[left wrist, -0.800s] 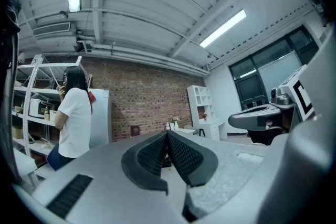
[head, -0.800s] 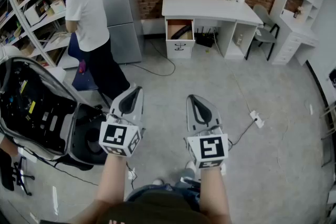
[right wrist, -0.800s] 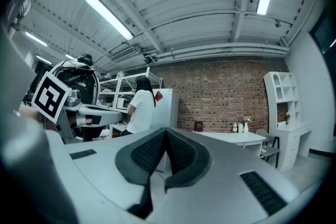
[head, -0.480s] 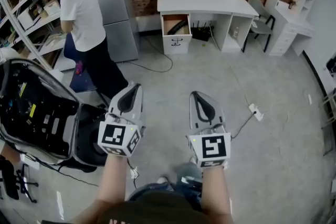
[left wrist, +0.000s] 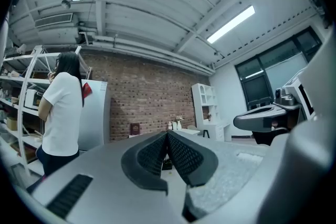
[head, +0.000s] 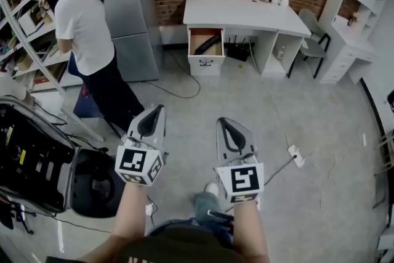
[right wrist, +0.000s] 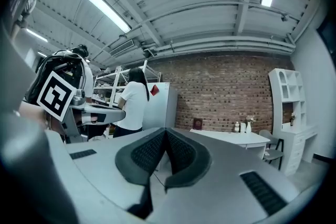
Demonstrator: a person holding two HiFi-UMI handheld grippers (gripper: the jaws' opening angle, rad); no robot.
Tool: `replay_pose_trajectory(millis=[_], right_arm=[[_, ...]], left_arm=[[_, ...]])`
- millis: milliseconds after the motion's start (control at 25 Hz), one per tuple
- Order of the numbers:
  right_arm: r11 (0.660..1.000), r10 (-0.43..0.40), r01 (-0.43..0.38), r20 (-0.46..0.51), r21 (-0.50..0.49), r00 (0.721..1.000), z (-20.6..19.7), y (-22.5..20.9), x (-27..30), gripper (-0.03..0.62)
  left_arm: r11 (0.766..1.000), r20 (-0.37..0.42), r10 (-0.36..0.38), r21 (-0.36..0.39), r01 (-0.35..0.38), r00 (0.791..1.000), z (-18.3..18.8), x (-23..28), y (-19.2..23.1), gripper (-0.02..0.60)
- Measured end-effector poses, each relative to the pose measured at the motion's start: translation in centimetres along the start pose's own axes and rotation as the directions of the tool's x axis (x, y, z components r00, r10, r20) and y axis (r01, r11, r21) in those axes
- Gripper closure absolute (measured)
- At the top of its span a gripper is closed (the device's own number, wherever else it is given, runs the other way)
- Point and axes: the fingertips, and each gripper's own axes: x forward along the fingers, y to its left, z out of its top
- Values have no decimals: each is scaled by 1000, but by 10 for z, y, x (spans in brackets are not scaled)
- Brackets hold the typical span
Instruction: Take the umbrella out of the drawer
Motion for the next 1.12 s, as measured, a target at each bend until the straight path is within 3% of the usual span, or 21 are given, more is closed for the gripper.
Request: replay_pose_trajectory(millis=[160, 400, 880, 1120], right_arm=[[999, 53, -53, -9, 7, 999, -3, -50, 42, 602], [996, 84, -84, 14, 24, 996, -8, -107, 83, 602], [998, 59, -58, -12, 35, 998, -35, -172, 161, 602], [999, 35, -33, -41, 39, 999, -49, -207, 242, 602]], left_arm=[[999, 10, 45, 6, -45, 999, 9, 63, -2, 584], [996, 4, 79, 32, -79, 997, 6, 117, -12, 584], [999, -19, 33, 41, -32, 999, -16, 231, 6, 584], [1000, -41, 17, 16, -16, 999, -34, 315, 49, 584]])
